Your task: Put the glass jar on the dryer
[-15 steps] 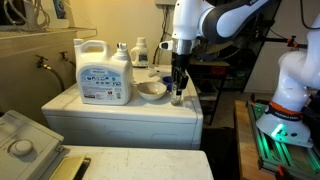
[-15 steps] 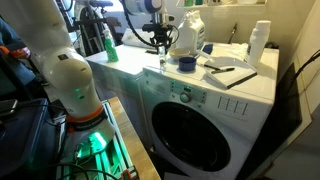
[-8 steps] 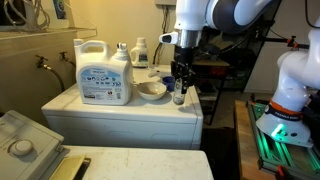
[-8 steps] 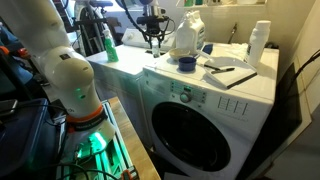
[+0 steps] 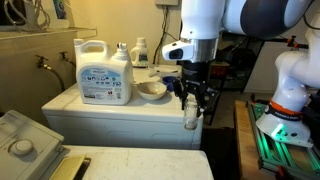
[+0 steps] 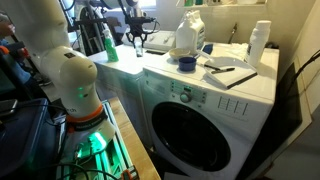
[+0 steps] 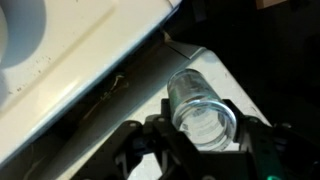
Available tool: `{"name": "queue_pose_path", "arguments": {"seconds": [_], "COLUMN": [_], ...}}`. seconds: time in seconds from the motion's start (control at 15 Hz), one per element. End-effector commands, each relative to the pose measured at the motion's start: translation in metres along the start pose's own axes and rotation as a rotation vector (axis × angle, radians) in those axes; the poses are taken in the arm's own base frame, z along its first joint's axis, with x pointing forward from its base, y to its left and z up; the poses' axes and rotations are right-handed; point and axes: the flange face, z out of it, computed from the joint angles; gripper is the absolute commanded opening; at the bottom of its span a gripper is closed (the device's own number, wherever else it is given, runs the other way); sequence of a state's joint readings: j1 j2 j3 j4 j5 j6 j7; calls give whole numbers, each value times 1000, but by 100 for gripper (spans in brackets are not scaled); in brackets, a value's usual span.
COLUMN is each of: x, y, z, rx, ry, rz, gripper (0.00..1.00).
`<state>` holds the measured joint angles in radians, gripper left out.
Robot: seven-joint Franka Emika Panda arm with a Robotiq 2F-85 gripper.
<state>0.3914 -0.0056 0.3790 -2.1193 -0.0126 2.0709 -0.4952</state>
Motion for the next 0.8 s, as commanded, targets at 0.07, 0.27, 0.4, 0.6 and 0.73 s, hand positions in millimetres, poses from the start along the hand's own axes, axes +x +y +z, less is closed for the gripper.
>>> {"name": "queue_pose_path", "arguments": {"seconds": [0.07, 0.27, 0.4, 0.6, 0.73], "x": [34, 43, 40, 43, 43], "y": [-3, -5, -5, -3, -3], "z": [3, 11, 11, 14, 14], "rx": [67, 126, 99, 112, 112], "ry": [75, 75, 65, 61, 60], "rz": [-68, -86, -79, -98, -100], "gripper": [27, 27, 52, 52, 27]}}
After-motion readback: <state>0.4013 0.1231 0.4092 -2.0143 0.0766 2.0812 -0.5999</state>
